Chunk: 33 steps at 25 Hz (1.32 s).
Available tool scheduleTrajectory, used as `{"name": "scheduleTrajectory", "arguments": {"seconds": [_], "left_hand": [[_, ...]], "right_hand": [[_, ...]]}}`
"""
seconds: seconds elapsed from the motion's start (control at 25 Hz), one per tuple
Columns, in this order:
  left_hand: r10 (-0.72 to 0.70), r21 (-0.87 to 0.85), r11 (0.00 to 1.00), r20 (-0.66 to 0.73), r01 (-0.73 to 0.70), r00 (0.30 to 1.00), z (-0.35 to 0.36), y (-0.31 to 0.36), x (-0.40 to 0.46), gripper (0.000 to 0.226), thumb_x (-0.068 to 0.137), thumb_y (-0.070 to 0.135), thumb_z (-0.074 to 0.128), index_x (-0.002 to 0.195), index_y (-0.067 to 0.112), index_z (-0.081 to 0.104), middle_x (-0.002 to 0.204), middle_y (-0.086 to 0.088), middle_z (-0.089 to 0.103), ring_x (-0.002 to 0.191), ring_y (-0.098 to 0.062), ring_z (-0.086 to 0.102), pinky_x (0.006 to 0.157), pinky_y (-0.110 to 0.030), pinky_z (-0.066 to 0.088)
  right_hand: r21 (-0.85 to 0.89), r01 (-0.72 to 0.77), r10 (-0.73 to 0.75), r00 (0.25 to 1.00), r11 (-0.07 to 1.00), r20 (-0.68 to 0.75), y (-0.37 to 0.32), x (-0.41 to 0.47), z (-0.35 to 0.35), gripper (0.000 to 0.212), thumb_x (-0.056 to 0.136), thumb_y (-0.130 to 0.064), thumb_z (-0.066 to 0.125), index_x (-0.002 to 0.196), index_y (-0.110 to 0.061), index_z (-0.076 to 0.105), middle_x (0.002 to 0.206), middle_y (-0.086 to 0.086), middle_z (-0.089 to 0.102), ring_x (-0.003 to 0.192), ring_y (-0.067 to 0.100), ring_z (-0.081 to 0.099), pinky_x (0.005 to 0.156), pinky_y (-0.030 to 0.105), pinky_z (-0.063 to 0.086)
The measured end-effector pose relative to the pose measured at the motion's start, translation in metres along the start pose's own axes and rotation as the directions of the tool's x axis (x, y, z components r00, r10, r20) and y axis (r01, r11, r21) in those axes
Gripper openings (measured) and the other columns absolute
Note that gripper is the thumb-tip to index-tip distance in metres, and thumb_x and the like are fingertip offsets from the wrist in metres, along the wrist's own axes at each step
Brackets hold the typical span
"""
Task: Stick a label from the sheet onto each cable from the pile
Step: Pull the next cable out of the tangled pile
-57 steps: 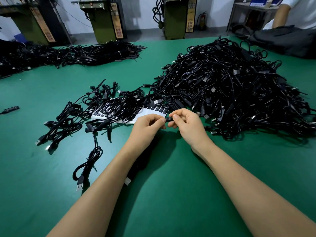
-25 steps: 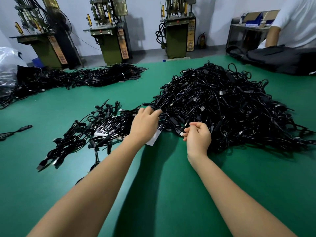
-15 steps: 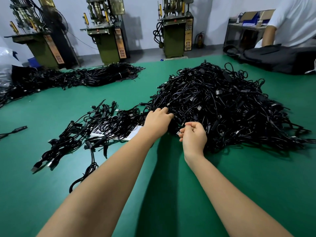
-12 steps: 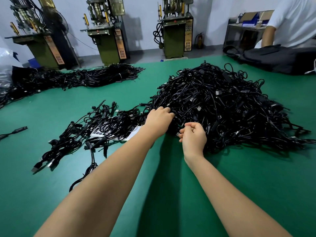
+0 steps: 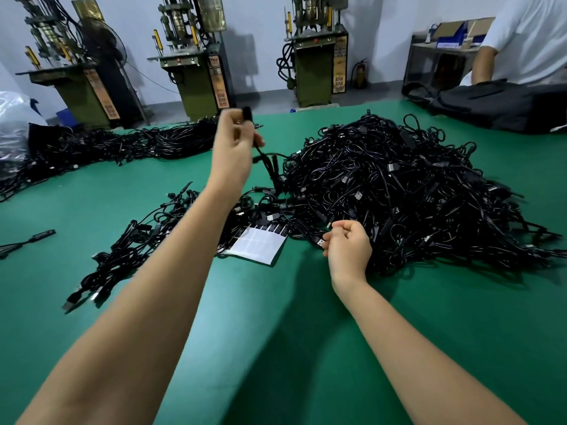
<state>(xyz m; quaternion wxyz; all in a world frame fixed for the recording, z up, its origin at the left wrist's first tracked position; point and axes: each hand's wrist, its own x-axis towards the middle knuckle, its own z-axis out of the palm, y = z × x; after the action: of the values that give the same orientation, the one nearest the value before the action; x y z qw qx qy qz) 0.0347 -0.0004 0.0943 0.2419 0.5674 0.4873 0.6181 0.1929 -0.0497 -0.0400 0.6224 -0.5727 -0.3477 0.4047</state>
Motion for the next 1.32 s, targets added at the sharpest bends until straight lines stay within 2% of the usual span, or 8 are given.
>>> {"name": "scheduleTrajectory", "arguments": {"seconds": [0.16,0.32,0.52,0.6,0.8,1.0,1.12,1.32], "left_hand": [[0.177,-0.069,0.981,-0.059,-0.181,0.982,-0.027,0.033,0.01,0.014,0.103,0.017,0.04,0.098,0.03,0.044,0.084,0.0,0.056,0.066,-0.014,0.062,0.063,-0.025,0.056],[0.332,0.218,0.925,-0.064,-0.311,0.941,-0.048,0.043,0.012,0.009,0.103,0.019,0.039,0.108,0.019,0.047,0.081,0.005,0.053,0.053,0.002,0.047,0.049,-0.012,0.038],[0.014,0.765,0.58,0.333,-0.279,0.943,-0.057,0.018,-0.015,0.016,0.099,0.027,0.05,0.109,0.027,0.062,0.073,0.008,0.064,0.055,-0.004,0.053,0.048,-0.022,0.04],[-0.122,0.749,0.628,0.362,-0.21,0.924,-0.054,-0.001,-0.032,0.014,0.099,0.027,0.049,0.103,0.025,0.062,0.074,0.007,0.067,0.05,-0.001,0.05,0.045,-0.02,0.037],[-0.453,0.148,0.892,0.287,0.428,0.844,-0.041,-0.039,-0.066,0.02,0.102,0.008,0.04,0.099,0.003,0.06,0.078,-0.008,0.062,0.056,-0.01,0.051,0.051,-0.018,0.044],[-0.592,-0.502,0.573,0.294,0.648,0.751,-0.044,-0.041,-0.075,0.019,0.101,0.006,0.041,0.097,0.0,0.058,0.073,-0.007,0.068,0.061,-0.015,0.067,0.064,-0.031,0.06],[-0.611,-0.325,0.707,0.166,0.628,0.774,-0.053,-0.046,-0.08,0.017,0.103,0.011,0.042,0.099,0.004,0.056,0.071,-0.007,0.065,0.053,-0.014,0.062,0.053,-0.027,0.056],[-0.469,0.382,0.808,-0.045,0.449,0.882,-0.056,-0.077,-0.114,0.021,0.102,0.018,0.042,0.094,0.009,0.06,0.076,-0.004,0.062,0.054,-0.013,0.052,0.05,-0.026,0.042]], "right_hand": [[0.025,0.001,-0.002,1.0,1.0,0.017,-0.001,-0.001,0.0,0.023,0.09,-0.001,0.041,0.081,-0.017,0.055,0.07,0.004,0.061,0.056,0.01,0.055,0.044,0.019,0.044],[-0.007,-0.01,0.01,1.0,1.0,0.008,0.0,0.0,0.001,0.025,0.091,-0.001,0.042,0.08,-0.02,0.055,0.068,0.001,0.061,0.058,0.012,0.055,0.047,0.023,0.044],[-0.031,0.01,-0.01,1.0,0.999,0.016,0.001,0.001,0.001,0.023,0.088,-0.001,0.042,0.081,-0.019,0.056,0.066,-0.001,0.061,0.051,0.008,0.054,0.044,0.019,0.043],[-0.034,0.008,-0.007,1.0,0.999,0.015,0.001,0.001,0.002,0.024,0.087,-0.001,0.042,0.081,-0.019,0.056,0.066,-0.002,0.061,0.05,0.006,0.054,0.043,0.018,0.043],[-0.05,0.01,-0.01,1.0,0.999,0.01,0.002,0.001,0.003,0.024,0.086,-0.001,0.042,0.079,-0.02,0.055,0.066,-0.001,0.062,0.044,-0.001,0.052,0.042,0.018,0.043],[-0.066,0.025,-0.024,0.999,0.997,0.023,0.003,0.001,0.002,0.023,0.087,-0.001,0.042,0.08,-0.019,0.056,0.067,0.0,0.062,0.044,-0.002,0.052,0.041,0.018,0.043],[-0.089,0.029,-0.027,0.999,0.996,0.024,0.003,0.001,0.002,0.024,0.087,-0.001,0.042,0.08,-0.02,0.055,0.069,0.0,0.062,0.049,0.001,0.054,0.042,0.017,0.043],[-0.153,0.07,-0.061,0.996,0.986,0.064,0.002,-0.003,0.002,0.022,0.089,-0.003,0.042,0.081,-0.019,0.055,0.07,0.001,0.063,0.049,0.001,0.053,0.047,0.024,0.046]]}}
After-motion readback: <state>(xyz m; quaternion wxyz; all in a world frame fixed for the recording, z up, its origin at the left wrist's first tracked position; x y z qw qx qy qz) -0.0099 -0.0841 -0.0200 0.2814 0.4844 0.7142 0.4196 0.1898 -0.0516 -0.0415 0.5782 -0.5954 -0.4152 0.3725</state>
